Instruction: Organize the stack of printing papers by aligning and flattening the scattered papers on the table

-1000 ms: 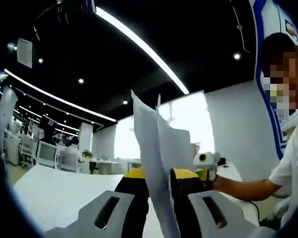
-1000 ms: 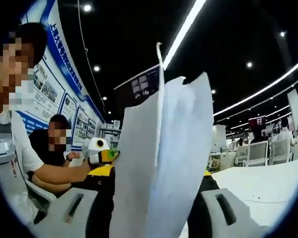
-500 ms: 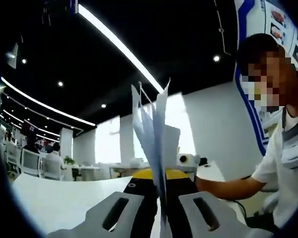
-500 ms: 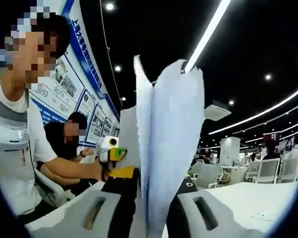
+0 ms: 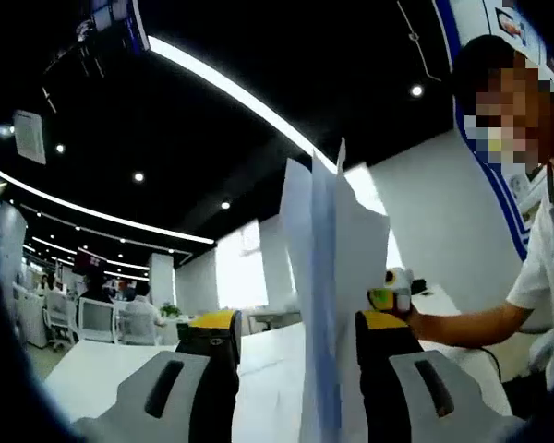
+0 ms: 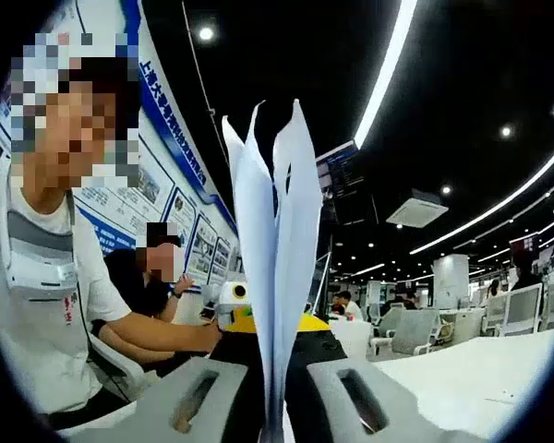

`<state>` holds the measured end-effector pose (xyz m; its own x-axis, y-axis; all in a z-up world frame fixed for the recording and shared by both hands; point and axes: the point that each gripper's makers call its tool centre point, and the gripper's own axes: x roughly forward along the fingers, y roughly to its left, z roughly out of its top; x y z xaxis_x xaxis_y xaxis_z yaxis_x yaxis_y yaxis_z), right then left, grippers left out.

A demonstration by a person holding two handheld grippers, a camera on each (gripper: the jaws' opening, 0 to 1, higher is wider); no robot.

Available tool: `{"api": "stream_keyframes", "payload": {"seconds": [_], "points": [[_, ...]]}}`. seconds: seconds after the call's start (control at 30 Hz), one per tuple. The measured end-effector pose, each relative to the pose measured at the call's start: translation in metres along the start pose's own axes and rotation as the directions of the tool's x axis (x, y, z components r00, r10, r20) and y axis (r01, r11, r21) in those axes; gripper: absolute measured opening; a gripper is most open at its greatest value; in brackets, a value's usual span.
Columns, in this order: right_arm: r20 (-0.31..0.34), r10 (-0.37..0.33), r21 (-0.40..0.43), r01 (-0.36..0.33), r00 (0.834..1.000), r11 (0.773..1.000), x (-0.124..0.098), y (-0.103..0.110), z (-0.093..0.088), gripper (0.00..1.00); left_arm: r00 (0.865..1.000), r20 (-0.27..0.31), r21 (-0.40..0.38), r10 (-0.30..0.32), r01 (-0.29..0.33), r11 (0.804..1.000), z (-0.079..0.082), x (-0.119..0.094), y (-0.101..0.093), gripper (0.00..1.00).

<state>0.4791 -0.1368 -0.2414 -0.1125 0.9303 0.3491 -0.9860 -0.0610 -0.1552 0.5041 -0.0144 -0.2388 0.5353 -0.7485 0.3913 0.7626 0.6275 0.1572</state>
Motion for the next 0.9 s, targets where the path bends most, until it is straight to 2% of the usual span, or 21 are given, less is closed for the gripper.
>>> {"api": "stream_keyframes", "payload": {"seconds": [0.1,0.17,0.2,0.23,0.27,0.3,0.43,0.5,0.53,0.6,0.63,0.7,0.73,0.77,0.8,0.83,0.87,0.9], "points": [[0.010,0.025,0.019,-0.025,1.000,1.000,0.001,0.005,0.002,0.00,0.999,-0.011,0.000,-0.043,0.043,0.999,-0.001,0.008,-0.008,0.61],[-0.008,0.026,0.024,-0.026,1.000,0.999,0.003,0.005,-0.002,0.00,0.995,0.001,-0.026,-0.100,0.100,0.995,0.002,0.016,-0.021,0.56],[-0.019,0.025,0.026,-0.024,1.000,0.999,0.004,0.004,-0.005,0.00,0.993,0.005,-0.017,-0.119,0.119,0.993,0.004,0.018,-0.026,0.49],[-0.039,0.017,0.026,-0.016,0.999,1.000,0.005,0.003,-0.009,0.00,0.991,0.006,-0.018,-0.137,0.137,0.990,0.005,0.019,-0.032,0.37],[-0.035,0.010,0.030,-0.009,0.999,1.000,0.005,0.001,-0.009,0.00,0.988,0.008,-0.033,-0.152,0.152,0.988,0.006,0.020,-0.036,0.20],[-0.030,0.004,0.034,-0.003,1.000,0.999,0.005,-0.001,-0.009,0.00,0.986,0.011,-0.048,-0.167,0.167,0.985,0.006,0.021,-0.039,0.16],[-0.043,-0.045,0.037,0.046,0.998,0.998,0.002,-0.011,-0.010,0.00,0.989,-0.017,-0.092,-0.146,0.144,0.985,0.003,0.024,-0.039,0.06],[-0.050,-0.080,0.033,0.081,0.996,0.996,0.001,-0.017,-0.011,0.00,0.991,-0.036,-0.094,-0.126,0.122,0.988,0.002,0.027,-0.037,0.06],[-0.053,-0.097,0.035,0.099,0.994,0.995,0.001,-0.020,-0.011,0.00,0.991,-0.039,-0.089,-0.127,0.124,0.988,0.001,0.028,-0.038,0.06],[-0.070,-0.135,0.028,0.137,0.988,0.990,0.001,-0.027,-0.012,0.00,0.995,-0.080,-0.033,-0.062,0.060,0.998,-0.002,0.030,-0.028,0.06],[-0.080,-0.187,0.021,0.190,0.979,0.982,0.002,-0.034,-0.012,0.00,0.995,-0.079,-0.038,-0.057,0.054,0.998,0.000,0.032,-0.029,0.06],[-0.035,-0.211,-0.053,0.209,0.977,0.976,0.011,-0.030,0.003,0.00,0.998,-0.055,-0.001,0.005,-0.005,1.000,0.014,0.036,-0.024,0.06],[-0.023,-0.213,-0.079,0.210,0.977,0.974,0.013,-0.028,0.006,0.00,0.998,-0.055,0.005,0.008,-0.008,1.000,0.019,0.037,-0.024,0.06],[-0.029,-0.204,-0.057,0.203,0.978,0.978,0.012,-0.027,0.004,0.00,0.998,-0.064,0.012,0.023,-0.022,1.000,0.019,0.037,-0.023,0.06],[-0.042,-0.182,-0.024,0.181,0.982,0.983,0.011,-0.025,-0.001,0.00,0.998,-0.067,0.016,0.020,-0.019,1.000,0.016,0.036,-0.024,0.06],[-0.063,-0.183,-0.007,0.183,0.981,0.983,0.007,-0.029,-0.009,0.00,0.997,-0.079,-0.011,0.016,-0.017,1.000,0.005,0.033,-0.023,0.06],[-0.110,-0.193,-0.007,0.194,0.975,0.981,0.003,-0.034,-0.021,0.00,0.995,-0.099,-0.091,0.007,-0.016,0.996,-0.010,0.028,-0.022,0.06],[-0.132,-0.204,-0.007,0.205,0.970,0.979,0.001,-0.036,-0.027,0.00,0.997,-0.080,-0.102,0.018,-0.026,0.994,-0.015,0.025,-0.019,0.06]]}}
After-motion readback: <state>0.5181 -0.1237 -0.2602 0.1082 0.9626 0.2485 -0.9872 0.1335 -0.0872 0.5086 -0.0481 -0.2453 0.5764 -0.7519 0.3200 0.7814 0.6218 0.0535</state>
